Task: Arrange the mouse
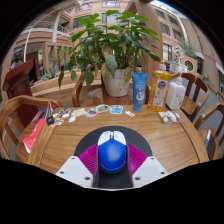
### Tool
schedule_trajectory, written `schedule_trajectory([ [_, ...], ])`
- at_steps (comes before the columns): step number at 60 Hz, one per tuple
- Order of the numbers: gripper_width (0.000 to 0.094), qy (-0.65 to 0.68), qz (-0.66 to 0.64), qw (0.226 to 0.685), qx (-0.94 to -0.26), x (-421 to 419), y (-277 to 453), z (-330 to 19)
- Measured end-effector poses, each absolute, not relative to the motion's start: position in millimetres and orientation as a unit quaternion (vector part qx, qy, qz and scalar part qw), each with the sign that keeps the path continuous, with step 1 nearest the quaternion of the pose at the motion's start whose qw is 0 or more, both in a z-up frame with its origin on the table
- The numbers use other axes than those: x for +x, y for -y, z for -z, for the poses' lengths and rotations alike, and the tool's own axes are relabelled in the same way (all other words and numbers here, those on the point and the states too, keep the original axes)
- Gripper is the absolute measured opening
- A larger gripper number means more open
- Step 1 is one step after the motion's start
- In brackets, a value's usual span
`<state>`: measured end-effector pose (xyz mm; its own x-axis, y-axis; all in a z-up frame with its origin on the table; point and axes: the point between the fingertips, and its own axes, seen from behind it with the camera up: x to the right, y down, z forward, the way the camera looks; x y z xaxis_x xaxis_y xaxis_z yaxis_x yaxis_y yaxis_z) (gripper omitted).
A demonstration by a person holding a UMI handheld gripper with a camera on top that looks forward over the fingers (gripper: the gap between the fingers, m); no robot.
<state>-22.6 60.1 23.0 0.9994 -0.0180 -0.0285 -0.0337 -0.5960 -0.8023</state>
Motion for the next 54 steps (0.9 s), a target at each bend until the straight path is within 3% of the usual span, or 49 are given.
schedule_trajectory([
  [11,0.0489,-0.018,-0.018,0.417,-0.908,-19,-53,11],
  [17,0.0542,-0.018,-0.023,0.415,-0.909,-21,-51,5],
  [24,0.0874,-0.018,-0.018,0.424,-0.905,-17,-38,-20],
  [54,0.0857,-0.009,0.006,0.483,-0.875,-12,91,-158],
])
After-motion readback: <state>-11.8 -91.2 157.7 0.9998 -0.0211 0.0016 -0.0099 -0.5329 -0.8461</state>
